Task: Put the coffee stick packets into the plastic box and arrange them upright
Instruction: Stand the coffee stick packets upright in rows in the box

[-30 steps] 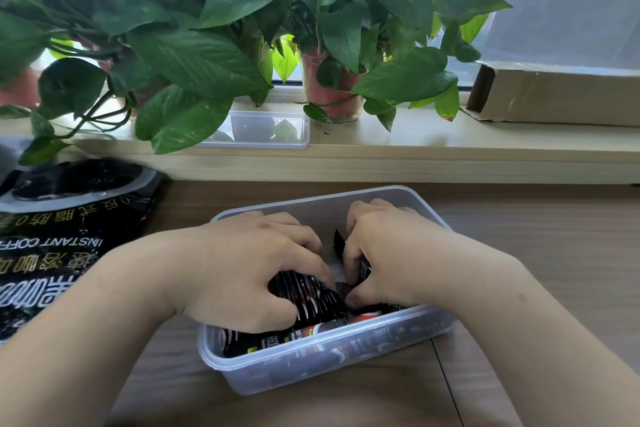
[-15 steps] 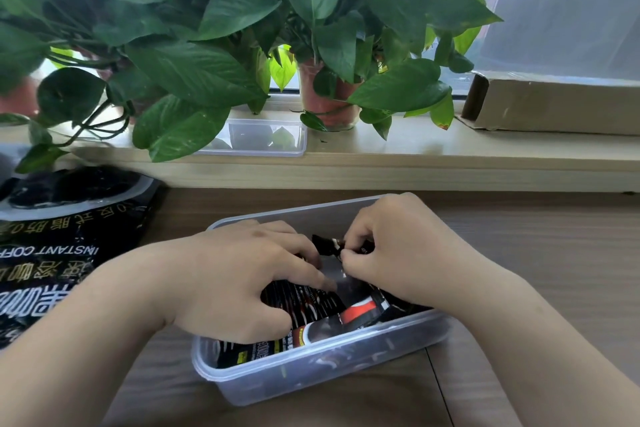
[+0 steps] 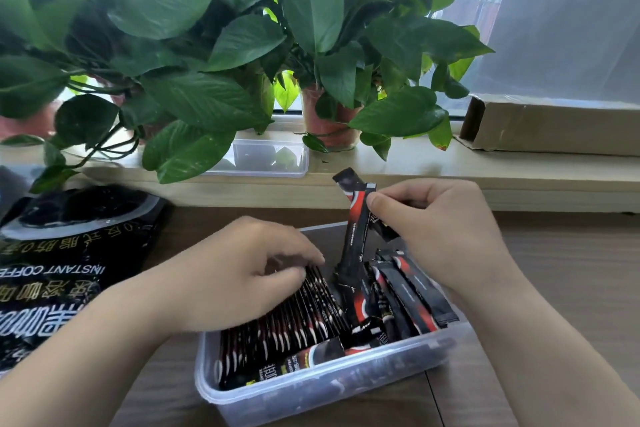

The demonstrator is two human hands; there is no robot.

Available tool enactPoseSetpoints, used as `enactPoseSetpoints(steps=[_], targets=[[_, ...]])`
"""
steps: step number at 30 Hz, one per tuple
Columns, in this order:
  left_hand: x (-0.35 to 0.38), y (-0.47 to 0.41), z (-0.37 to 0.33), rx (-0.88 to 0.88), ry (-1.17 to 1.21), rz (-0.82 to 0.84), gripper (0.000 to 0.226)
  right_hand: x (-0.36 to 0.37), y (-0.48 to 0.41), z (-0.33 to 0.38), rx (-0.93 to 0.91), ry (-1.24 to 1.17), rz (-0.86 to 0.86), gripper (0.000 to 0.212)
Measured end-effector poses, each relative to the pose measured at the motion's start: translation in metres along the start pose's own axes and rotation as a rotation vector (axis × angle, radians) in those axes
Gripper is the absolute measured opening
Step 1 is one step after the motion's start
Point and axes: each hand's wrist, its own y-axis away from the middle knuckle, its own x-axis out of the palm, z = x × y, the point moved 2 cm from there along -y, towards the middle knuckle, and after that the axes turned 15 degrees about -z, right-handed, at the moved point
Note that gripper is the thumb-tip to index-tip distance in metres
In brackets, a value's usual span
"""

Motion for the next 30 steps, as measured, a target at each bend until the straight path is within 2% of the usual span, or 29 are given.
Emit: enactPoseSetpoints(steps=[2, 4, 7, 10, 11, 15, 17, 18, 21, 23, 26, 28, 30], targets=[[-0.004, -0.003, -0.009, -0.137, 0.169, -0.126, 0.014, 0.000, 0.001, 0.002, 0.038, -0.066, 0.012, 0.017], [-0.003, -0.010, -0.026, -0.233, 0.312, -0.144, 0.019, 0.001, 0.004, 0.005, 0.040, -0.113, 0.033, 0.016], [0.006, -0.022, -0.044, -0.242, 0.228, -0.145, 0.028, 0.002, 0.007, 0.009, -0.018, -0.125, 0.028, 0.011], [0.012, -0.034, -0.047, -0.279, 0.222, -0.150, 0.017, 0.000, 0.006, 0.009, -0.067, -0.128, 0.008, 0.008], [0.013, -0.037, -0.047, -0.325, 0.288, -0.137, 0.011, -0.001, 0.005, 0.009, -0.093, -0.117, 0.003, 0.012], [0.013, -0.034, -0.044, -0.555, 0.624, -0.146, 0.014, -0.002, 0.008, 0.005, -0.212, -0.067, -0.008, 0.040], [0.013, -0.030, -0.038, -0.635, 0.747, -0.196, 0.019, 0.001, 0.010, 0.003, -0.257, -0.025, -0.039, 0.042], [0.013, -0.027, -0.036, -0.664, 0.807, -0.217, 0.022, 0.003, 0.011, 0.003, -0.277, -0.029, -0.047, 0.035], [0.012, -0.024, -0.031, -0.696, 0.934, -0.250, 0.027, 0.010, 0.015, 0.004, -0.476, -0.022, -0.011, 0.012], [0.010, -0.025, -0.028, -0.704, 0.974, -0.269, 0.026, 0.012, 0.016, 0.002, -0.535, -0.038, 0.053, 0.019], [0.009, -0.024, -0.022, -0.694, 0.939, -0.288, 0.029, 0.012, 0.014, -0.002, -0.463, -0.073, 0.182, 0.032], [0.009, -0.024, -0.022, -0.676, 0.911, -0.288, 0.035, 0.011, 0.013, -0.001, -0.382, -0.105, 0.253, 0.033], [0.009, -0.024, -0.022, -0.676, 0.894, -0.301, 0.034, 0.007, 0.009, 0.001, -0.356, -0.099, 0.217, 0.030]])
